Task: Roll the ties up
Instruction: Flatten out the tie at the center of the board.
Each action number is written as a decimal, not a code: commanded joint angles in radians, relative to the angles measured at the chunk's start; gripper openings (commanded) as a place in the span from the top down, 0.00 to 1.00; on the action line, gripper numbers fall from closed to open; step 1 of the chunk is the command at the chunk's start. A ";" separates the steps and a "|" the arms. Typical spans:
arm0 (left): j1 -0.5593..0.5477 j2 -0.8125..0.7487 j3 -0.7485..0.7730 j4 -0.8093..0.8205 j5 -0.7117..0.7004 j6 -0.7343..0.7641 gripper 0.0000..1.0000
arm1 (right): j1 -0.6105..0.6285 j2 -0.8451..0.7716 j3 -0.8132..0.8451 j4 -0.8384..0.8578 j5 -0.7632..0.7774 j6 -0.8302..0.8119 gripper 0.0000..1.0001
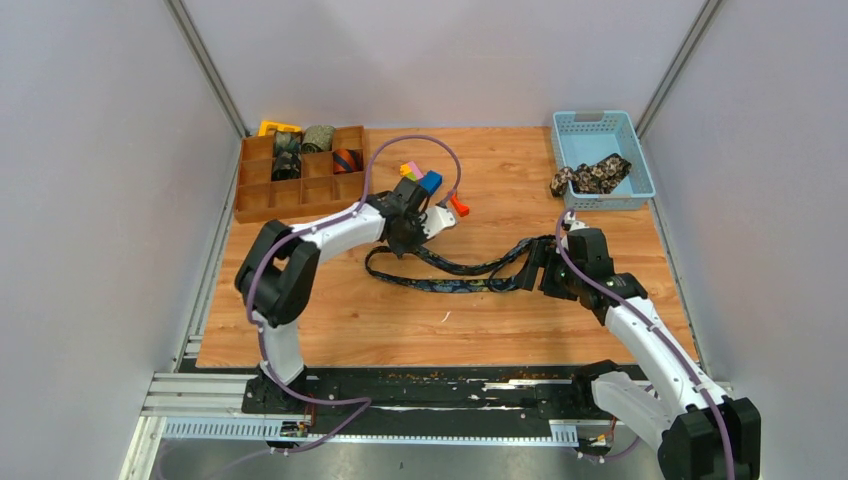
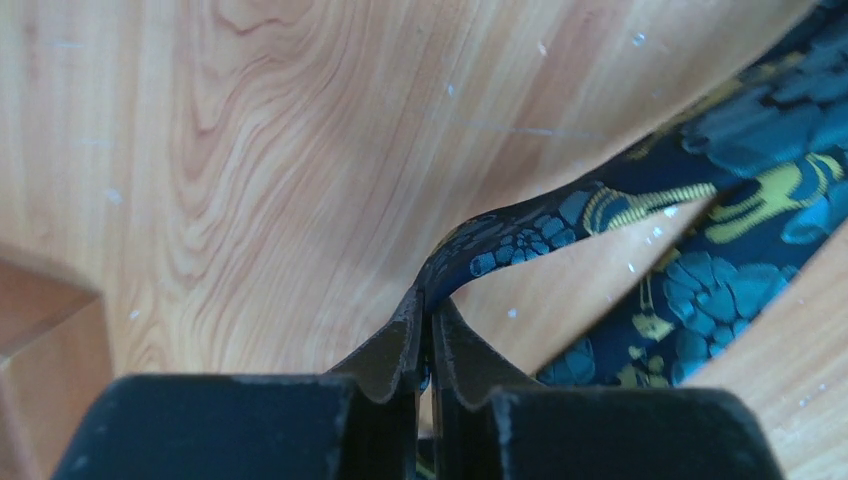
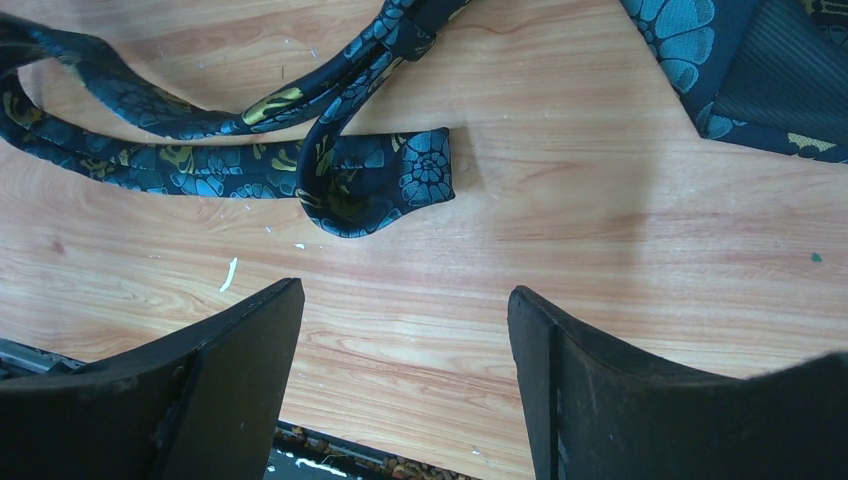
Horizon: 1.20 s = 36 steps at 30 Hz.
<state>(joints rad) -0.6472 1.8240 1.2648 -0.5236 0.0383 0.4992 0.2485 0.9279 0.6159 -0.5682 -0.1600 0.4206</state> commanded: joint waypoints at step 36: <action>0.199 -0.731 -0.558 0.143 -0.112 -1.160 0.00 | 0.049 0.076 0.077 0.047 0.057 0.051 0.19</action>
<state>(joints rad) -0.3893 1.0973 0.6533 -0.3229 0.0166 -0.5522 0.2909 1.0233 0.6945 -0.5632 -0.1501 0.4290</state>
